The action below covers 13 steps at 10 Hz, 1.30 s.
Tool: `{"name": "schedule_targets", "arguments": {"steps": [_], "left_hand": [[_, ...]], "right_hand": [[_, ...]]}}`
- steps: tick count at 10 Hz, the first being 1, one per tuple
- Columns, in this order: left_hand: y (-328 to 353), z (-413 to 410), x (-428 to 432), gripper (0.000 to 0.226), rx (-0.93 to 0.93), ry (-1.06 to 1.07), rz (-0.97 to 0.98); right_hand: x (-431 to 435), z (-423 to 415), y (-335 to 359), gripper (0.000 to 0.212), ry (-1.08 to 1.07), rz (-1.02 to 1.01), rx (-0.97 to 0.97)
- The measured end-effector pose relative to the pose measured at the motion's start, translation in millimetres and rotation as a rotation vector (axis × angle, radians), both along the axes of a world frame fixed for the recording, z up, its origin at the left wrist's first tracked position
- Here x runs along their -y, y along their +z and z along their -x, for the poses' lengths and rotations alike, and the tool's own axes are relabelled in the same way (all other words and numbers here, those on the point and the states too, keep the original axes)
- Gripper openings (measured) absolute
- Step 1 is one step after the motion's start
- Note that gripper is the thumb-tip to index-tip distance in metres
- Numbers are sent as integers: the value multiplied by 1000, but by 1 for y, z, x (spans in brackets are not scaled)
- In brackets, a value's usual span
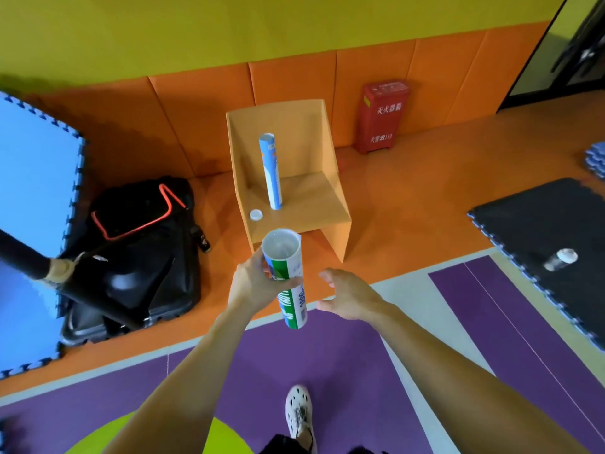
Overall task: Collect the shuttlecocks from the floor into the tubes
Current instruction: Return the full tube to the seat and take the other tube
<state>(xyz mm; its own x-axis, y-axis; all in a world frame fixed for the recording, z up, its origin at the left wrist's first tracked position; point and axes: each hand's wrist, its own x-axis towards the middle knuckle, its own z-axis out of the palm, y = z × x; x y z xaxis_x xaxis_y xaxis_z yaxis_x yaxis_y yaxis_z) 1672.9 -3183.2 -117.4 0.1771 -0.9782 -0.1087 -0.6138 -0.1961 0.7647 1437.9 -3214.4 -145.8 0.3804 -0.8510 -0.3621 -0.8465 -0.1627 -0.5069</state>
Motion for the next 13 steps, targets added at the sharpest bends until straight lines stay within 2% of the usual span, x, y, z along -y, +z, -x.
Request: {"name": "schedule_targets", "arguments": {"steps": [1,2,3,4,6,7,8,10,11,13], "left_hand": [[16,-8,72,76,-48,-1,-51],[16,-22,153,67,76,-136,-28],[5,-31,225,55,160,-229,-87],[5,-31,299,46,81,-288,-181],[-23,-53,413,38,117,-212,-200],[-32,-69,451,38,195,-142,-201],[-46,-90,495,51,288,-55,-217],[-78,-114,583,82,427,-40,-136],[-91,-121,616,87,405,-44,-129],[-123,-132,643,102,338,-141,-258]], "right_hand": [[70,-19,2,85,-15,32,74],[138,-34,5,76,-57,72,185],[209,-45,6,70,-140,94,308],[283,-48,-9,66,-205,129,361],[414,-39,-47,72,-380,110,395],[465,-44,-59,70,-417,115,405],[505,-54,-70,73,-430,147,409],[572,-73,-98,78,-369,196,325],[595,-80,-111,83,-338,178,240],[606,-79,-134,82,-330,116,182]]}}
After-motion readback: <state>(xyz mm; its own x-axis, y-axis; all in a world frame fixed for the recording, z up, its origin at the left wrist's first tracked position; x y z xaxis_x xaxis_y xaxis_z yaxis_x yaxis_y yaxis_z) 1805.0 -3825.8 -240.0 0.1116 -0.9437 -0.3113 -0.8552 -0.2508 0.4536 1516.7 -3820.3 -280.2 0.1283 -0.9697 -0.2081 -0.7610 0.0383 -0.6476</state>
